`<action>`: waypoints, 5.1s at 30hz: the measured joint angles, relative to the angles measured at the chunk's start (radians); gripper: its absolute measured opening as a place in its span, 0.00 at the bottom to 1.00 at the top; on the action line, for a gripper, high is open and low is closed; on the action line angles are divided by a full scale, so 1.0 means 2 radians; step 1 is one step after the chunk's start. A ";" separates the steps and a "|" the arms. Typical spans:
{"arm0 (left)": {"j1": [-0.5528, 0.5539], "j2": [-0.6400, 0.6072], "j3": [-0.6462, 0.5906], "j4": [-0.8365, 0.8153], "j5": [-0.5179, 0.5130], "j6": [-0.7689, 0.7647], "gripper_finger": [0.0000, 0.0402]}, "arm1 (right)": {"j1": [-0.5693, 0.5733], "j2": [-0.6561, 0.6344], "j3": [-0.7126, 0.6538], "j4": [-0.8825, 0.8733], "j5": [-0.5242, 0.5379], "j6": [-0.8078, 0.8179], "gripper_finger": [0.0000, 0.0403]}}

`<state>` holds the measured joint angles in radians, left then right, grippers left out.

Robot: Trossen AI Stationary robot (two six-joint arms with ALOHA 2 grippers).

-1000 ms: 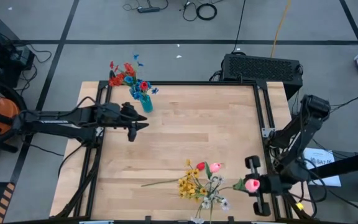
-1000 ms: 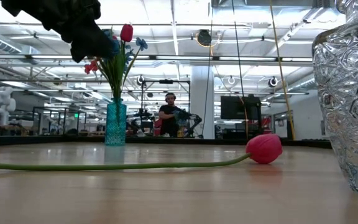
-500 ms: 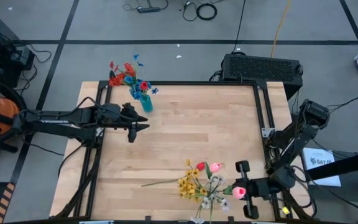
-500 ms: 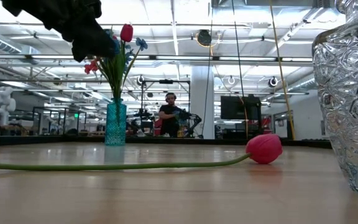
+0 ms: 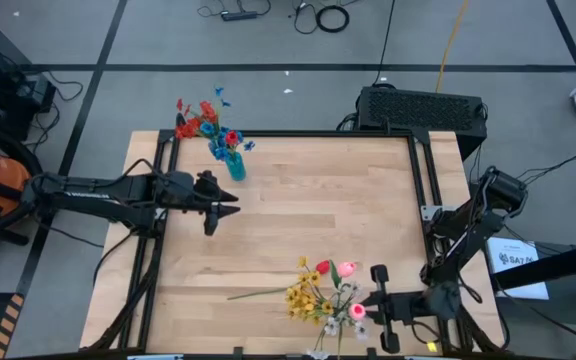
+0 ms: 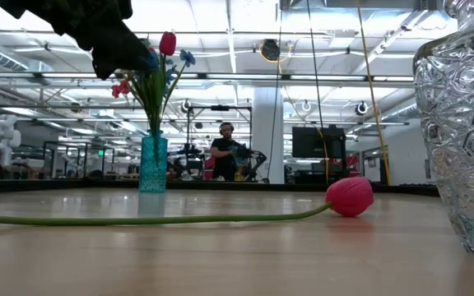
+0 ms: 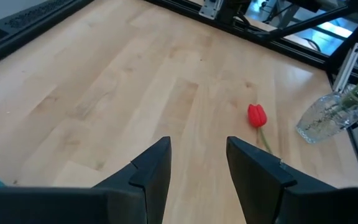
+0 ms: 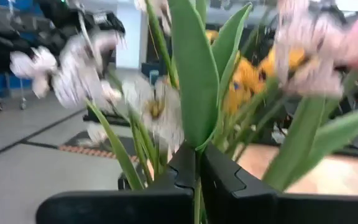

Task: Sort flowers into vase by color
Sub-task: Put the pink flower into the transparent vase, then put the red flower into the blue vase

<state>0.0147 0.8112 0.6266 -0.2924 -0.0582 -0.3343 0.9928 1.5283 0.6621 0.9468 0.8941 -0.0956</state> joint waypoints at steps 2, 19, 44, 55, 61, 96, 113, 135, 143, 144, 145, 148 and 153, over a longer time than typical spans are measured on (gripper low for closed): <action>-0.004 0.000 0.000 0.000 0.000 -0.001 0.40 | -0.001 0.001 0.000 -0.020 0.003 0.019 0.00; -0.015 0.000 0.000 0.000 -0.013 -0.001 0.40 | -0.009 0.000 0.000 -0.094 0.040 0.081 0.06; -0.015 0.000 0.000 0.000 -0.013 -0.001 0.40 | -0.002 -0.090 0.000 -0.201 0.035 0.119 0.42; -0.020 0.018 0.000 0.001 -0.013 -0.001 0.40 | 0.026 -0.212 0.000 -0.354 0.008 0.252 0.40; -0.039 0.048 0.000 0.023 -0.013 0.000 0.40 | 0.035 -0.282 0.000 -0.512 -0.018 0.397 0.34; -0.188 0.558 0.358 -0.028 -0.077 -0.158 0.40 | 0.018 -0.303 0.000 -0.955 -0.186 0.919 0.08; -0.191 0.629 0.368 -0.024 -0.025 -0.210 0.40 | 0.018 -0.303 0.000 -0.954 -0.185 0.919 0.08; -0.216 0.659 0.371 -0.041 -0.063 -0.192 0.33 | 0.018 -0.267 0.000 -0.951 -0.183 0.933 0.08; -0.214 0.659 0.372 -0.090 -0.071 -0.193 0.03 | 0.018 -0.240 0.000 -0.943 -0.183 0.933 0.08; -0.214 0.658 0.372 -0.094 -0.071 -0.193 0.03 | 0.018 -0.238 0.000 -0.943 -0.183 0.933 0.08; -0.214 0.655 0.372 -0.100 -0.071 -0.193 0.02 | 0.018 -0.237 0.000 -0.943 -0.184 0.933 0.08; -0.212 0.638 0.370 -0.131 -0.078 -0.197 0.01 | 0.018 -0.234 0.000 -0.943 -0.184 0.933 0.08; -0.199 0.586 0.362 -0.309 -0.112 -0.221 0.01 | 0.018 -0.234 0.000 -0.943 -0.184 0.932 0.08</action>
<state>-0.3827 1.9822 1.3506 -0.9111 -0.2824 -0.7772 1.0283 1.0595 0.6621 -0.9388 0.5262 1.7691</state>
